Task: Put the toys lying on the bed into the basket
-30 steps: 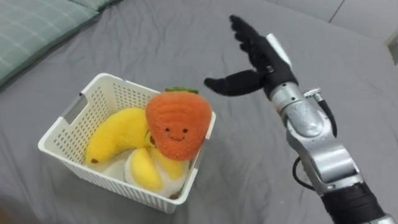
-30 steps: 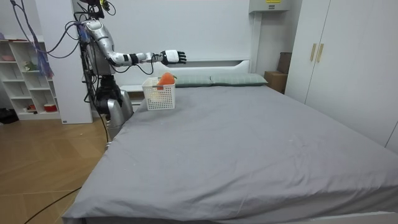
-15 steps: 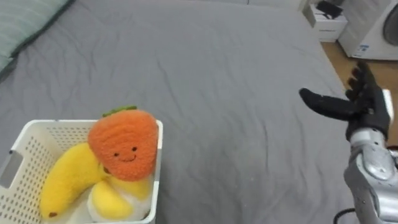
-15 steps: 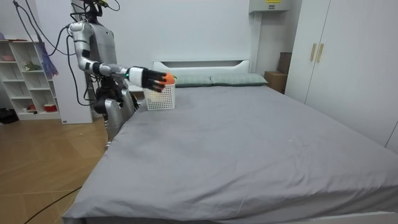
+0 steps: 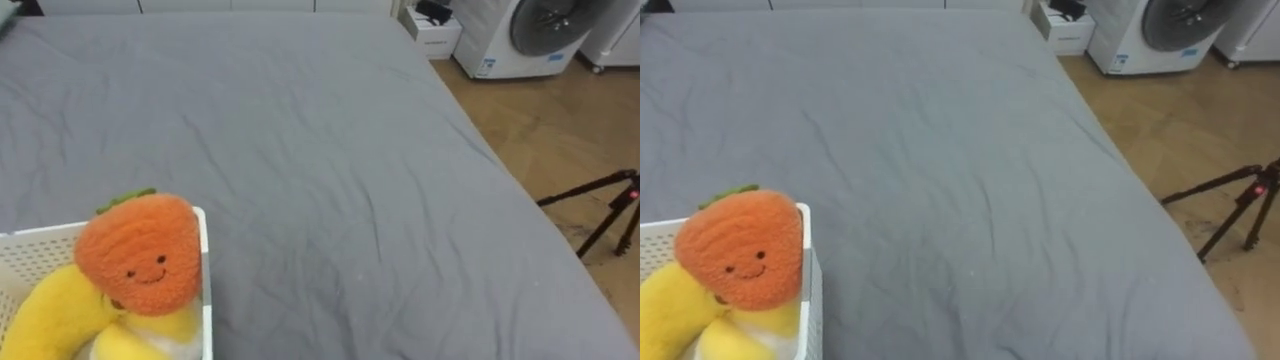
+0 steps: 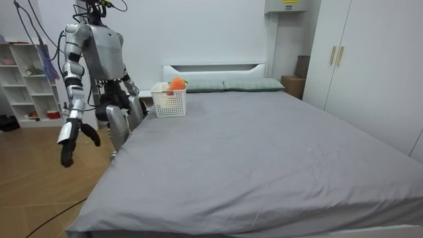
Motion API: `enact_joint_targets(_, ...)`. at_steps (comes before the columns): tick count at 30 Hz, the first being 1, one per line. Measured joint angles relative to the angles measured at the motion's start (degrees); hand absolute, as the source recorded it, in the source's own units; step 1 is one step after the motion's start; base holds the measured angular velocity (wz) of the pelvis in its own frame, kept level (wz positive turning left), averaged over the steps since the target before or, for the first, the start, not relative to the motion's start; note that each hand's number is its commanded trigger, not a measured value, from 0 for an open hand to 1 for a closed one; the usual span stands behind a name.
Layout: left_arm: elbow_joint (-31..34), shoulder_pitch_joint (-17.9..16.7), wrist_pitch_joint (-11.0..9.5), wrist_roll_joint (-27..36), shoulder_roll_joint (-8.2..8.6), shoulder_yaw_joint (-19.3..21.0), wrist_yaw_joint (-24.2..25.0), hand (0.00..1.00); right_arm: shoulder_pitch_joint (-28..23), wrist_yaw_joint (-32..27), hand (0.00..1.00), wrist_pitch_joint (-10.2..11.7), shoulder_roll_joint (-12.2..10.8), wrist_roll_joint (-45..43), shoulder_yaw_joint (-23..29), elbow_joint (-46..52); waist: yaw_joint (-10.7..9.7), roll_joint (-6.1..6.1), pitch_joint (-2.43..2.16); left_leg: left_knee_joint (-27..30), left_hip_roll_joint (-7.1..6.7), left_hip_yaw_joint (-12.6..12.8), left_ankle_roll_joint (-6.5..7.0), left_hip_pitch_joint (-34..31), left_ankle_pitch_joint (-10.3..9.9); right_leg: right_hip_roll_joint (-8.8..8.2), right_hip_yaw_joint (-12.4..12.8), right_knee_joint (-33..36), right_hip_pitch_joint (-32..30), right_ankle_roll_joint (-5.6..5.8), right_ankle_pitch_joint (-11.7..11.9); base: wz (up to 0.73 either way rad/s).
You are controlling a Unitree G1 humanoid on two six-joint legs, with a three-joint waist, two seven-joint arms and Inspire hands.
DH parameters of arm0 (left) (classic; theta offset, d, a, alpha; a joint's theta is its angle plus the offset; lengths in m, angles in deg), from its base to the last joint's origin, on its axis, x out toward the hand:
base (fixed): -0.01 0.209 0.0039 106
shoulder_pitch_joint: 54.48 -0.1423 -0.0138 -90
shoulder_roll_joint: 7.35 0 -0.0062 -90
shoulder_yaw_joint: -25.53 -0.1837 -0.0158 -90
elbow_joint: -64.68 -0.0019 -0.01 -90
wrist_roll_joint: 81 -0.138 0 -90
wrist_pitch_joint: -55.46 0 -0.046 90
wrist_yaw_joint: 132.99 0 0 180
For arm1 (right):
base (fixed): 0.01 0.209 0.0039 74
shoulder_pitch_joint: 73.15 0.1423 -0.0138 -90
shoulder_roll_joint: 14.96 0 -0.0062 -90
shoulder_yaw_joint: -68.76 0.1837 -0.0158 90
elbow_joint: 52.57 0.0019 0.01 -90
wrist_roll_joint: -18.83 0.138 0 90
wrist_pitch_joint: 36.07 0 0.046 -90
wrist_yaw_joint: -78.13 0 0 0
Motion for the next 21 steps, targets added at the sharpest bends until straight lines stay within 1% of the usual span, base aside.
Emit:
enact_joint_targets(2,-0.43,0.1,0.23,-0.06,-0.04,0.13,0.01,0.0,-0.37,0.83,0.0,-0.42,-0.47,0.18,-0.39,-4.18,0.13,0.03,-0.03,0.1,0.14,0.41,-0.11,0.42,-0.06,0.1,0.36,0.23,0.13,-0.1,-0.1,-0.1)
enact_joint_targets(4,-0.43,0.05,0.54,-0.27,-0.02,0.26,0.03,0.0,-0.94,3.13,0.0,-0.68,-1.46,-0.14,-0.54,-8.54,0.07,-0.05,-0.07,0.08,0.18,0.35,-0.14,0.75,-0.05,0.09,0.31,0.2,0.44,-0.15,-0.1,0.0)
enact_joint_targets(5,-0.44,-0.04,0.54,-0.26,0.0,0.3,0.03,0.0,-1.0,3.91,0.0,-1.04,-1.64,-0.08,-0.57,-9.47,0.05,-0.02,-0.06,0.06,0.18,0.34,-0.14,0.84,-0.05,0.08,0.3,0.16,0.58,-0.15,-0.11,0.04)
enact_joint_targets(6,-0.6,-0.15,0.54,-0.23,0.01,0.33,0.02,0.0,-1.06,5.21,0.0,-1.38,-2.03,-0.04,-1.58,-11.98,0.19,0.2,0.08,-0.03,0.17,0.25,-0.16,1.09,-0.06,0.28,0.16,-0.1,1.12,-0.15,-0.11,0.04)
enact_joint_targets(7,-1.12,-0.09,0.56,-0.24,0.04,0.38,0.02,0.0,-1.09,6.92,0.0,-2.14,-2.44,-0.51,-2.25,-14.72,0.28,0.4,-0.24,-0.05,0.18,0.2,-0.22,1.25,-0.14,0.37,0.12,-0.15,1.27,-0.15,-0.14,0.03)
enact_joint_targets(9,-1.31,0.09,0.69,-0.1,0.13,0.06,0.01,0.0,-1.04,9.68,0.0,-3.73,-3.05,-1.59,-4.0,-17.02,0.36,0.58,-0.27,-0.08,0.17,0.22,-0.37,1.58,-0.25,0.36,0.19,-0.13,1.37,-0.16,-0.14,0.0)
enact_joint_targets(10,-1.3,0.27,1.15,-0.22,0.24,-0.14,0.01,0.0,-1.51,11.28,0.0,-4.55,-3.39,-2.46,-5.17,-17.64,0.39,0.79,-0.3,-0.08,0.17,0.24,-0.35,1.61,-0.25,0.36,0.19,-0.13,1.37,-0.16,-0.12,0.0)
enact_joint_targets(12,-1.31,0.53,1.78,-0.2,0.38,-0.65,0.01,0.0,-2.16,13.45,0.0,-5.52,-3.83,-3.55,-7.96,-17.79,0.39,1.17,-0.4,-0.08,0.19,0.25,-0.34,1.62,-0.24,0.36,0.17,-0.14,1.38,-0.17,-0.11,0.0)
enact_joint_targets(13,-1.31,0.62,2.09,-0.14,0.51,-1.21,-0.01,0.0,-2.54,14.59,0.0,-6.06,-4.18,-4.92,-8.93,-17.78,0.46,1.48,-0.38,-0.08,0.19,0.26,-0.31,1.64,-0.23,0.37,0.17,-0.14,1.4,-0.17,-0.11,0.0)
enact_joint_targets(14,-1.31,0.63,2.23,-0.1,0.61,-1.44,-0.01,0.0,-2.53,15.19,0.0,-6.38,-4.34,-5.36,-9.19,-17.79,0.52,1.66,-0.4,-0.08,0.19,0.26,-0.3,1.64,-0.22,0.37,0.19,-0.13,1.39,-0.17,-0.11,0.0)
enact_joint_targets(16,-1.32,0.78,2.71,-0.12,0.83,-2.35,-0.03,0.0,-2.55,17.01,0.0,-7.74,-4.72,-6.98,-10.68,-17.87,0.51,2.27,-0.41,-0.09,0.19,0.08,-0.23,1.66,-0.18,0.38,0.2,-0.1,1.41,-0.17,-0.11,0.0)
enact_joint_targets(20,-2.99,1.74,3.09,-0.13,1.32,-2.58,-0.09,0.0,-1.76,18.59,0.0,-9.39,-4.95,-8.77,-12.94,-17.82,1.02,2.82,-0.34,-0.28,0.19,-0.07,-0.37,1.85,-0.27,0.38,0.11,-0.12,1.62,-0.18,-0.14,0.0)
enact_joint_targets(21,-3.49,1.86,3.14,-0.09,1.39,-3.58,-0.09,0.0,-1.38,18.82,0.0,-9.95,-5.16,-9.9,-13.59,-17.74,1.3,2.85,-0.33,-0.28,0.18,-0.18,-0.37,2.0,-0.27,0.37,0.09,-0.11,1.84,-0.2,-0.19,0.03)
